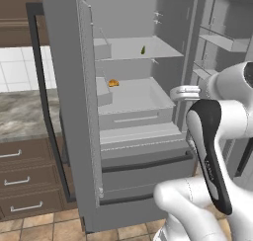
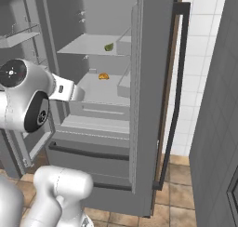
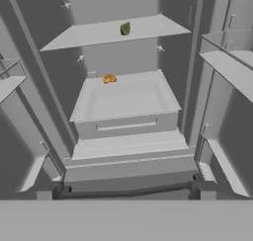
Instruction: Take the lemon wedge from the fridge and place it on the plate with fish on the dining counter.
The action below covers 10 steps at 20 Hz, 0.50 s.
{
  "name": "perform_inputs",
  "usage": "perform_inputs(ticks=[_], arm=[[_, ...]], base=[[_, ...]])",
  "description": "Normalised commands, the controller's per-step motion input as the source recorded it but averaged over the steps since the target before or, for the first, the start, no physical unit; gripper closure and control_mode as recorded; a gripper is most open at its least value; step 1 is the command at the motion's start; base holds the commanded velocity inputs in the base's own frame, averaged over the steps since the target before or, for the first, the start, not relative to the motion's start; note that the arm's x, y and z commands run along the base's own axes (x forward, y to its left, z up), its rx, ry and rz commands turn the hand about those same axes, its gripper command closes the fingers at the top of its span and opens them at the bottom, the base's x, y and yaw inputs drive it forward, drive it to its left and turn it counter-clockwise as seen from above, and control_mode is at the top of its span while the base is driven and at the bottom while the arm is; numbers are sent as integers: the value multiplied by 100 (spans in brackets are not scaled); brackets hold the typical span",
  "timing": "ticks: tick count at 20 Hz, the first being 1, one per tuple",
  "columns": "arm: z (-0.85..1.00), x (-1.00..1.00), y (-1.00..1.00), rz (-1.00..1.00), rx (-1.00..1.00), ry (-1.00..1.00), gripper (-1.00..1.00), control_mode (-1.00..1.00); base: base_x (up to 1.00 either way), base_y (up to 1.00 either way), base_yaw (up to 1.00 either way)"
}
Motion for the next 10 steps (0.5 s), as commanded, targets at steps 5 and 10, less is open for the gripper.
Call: perform_inputs(ticks=[5, 10], arm=[[0, 18, -24, 0, 0, 0, -100, 100], [0, 0, 0, 0, 0, 0, -100, 100]], base=[[23, -10, 0], [80, -1, -3]])
